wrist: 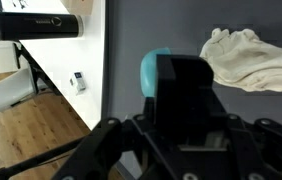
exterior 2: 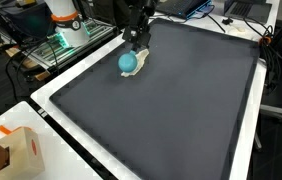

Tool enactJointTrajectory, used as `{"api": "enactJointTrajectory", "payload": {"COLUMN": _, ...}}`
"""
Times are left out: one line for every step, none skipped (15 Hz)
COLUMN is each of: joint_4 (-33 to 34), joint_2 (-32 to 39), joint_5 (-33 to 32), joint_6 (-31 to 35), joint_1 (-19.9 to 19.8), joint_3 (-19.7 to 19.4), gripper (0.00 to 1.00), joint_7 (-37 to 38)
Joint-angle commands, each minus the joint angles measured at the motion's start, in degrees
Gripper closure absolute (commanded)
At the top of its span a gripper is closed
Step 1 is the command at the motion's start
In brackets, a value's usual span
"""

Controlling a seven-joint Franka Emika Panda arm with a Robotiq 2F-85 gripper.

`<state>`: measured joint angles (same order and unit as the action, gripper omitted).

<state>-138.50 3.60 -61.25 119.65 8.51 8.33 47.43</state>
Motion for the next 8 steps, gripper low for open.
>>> {"api": "enactJointTrajectory", "payload": {"joint_4": -5.0, "joint_2": -6.8, "joint_5": 0.1, "joint_6": 5.4, "joint_1": -0.7, "joint_3": -0.6, "gripper": 0.75, "joint_7": -4.0}}
{"api": "enactJointTrajectory", "payload": {"joint_4": -5.8, "joint_2": -8.3, "joint_5": 0.3, "joint_6": 6.7, "joint_1": -0.9, "joint_3": -0.8, "gripper": 0.75, "joint_7": -5.0}}
{"api": "enactJointTrajectory", "payload": {"joint_4": -6.5, "joint_2": -9.7, "joint_5": 0.5, "joint_6": 7.8, "joint_1": -1.1, "joint_3": -1.0, "gripper": 0.75, "joint_7": -5.9}}
{"api": "enactJointTrajectory", "payload": {"joint_4": -7.3, "joint_2": -11.3, "joint_5": 1.4, "joint_6": 9.3, "joint_1": -1.4, "joint_3": -1.3, "gripper": 0.75, "joint_7": -7.2}}
{"api": "enactJointTrajectory", "payload": {"joint_4": -8.0, "joint_2": -12.8, "joint_5": 2.5, "joint_6": 10.8, "joint_1": -1.5, "joint_3": -1.7, "gripper": 0.75, "joint_7": -9.0}}
{"api": "enactJointTrajectory", "payload": {"joint_4": -8.7, "joint_2": -14.2, "joint_5": 3.5, "joint_6": 12.2, "joint_1": -1.7, "joint_3": -2.1, "gripper": 0.75, "joint_7": -10.6}}
{"api": "enactJointTrajectory", "payload": {"joint_4": -9.2, "joint_2": -15.7, "joint_5": 4.4, "joint_6": 13.4, "joint_1": -1.9, "joint_3": -2.5, "gripper": 0.75, "joint_7": -12.1}}
{"api": "enactJointTrajectory", "payload": {"joint_4": -9.8, "joint_2": -17.1, "joint_5": 6.3, "joint_6": 14.7, "joint_1": -2.0, "joint_3": -3.1, "gripper": 0.75, "joint_7": -14.4}}
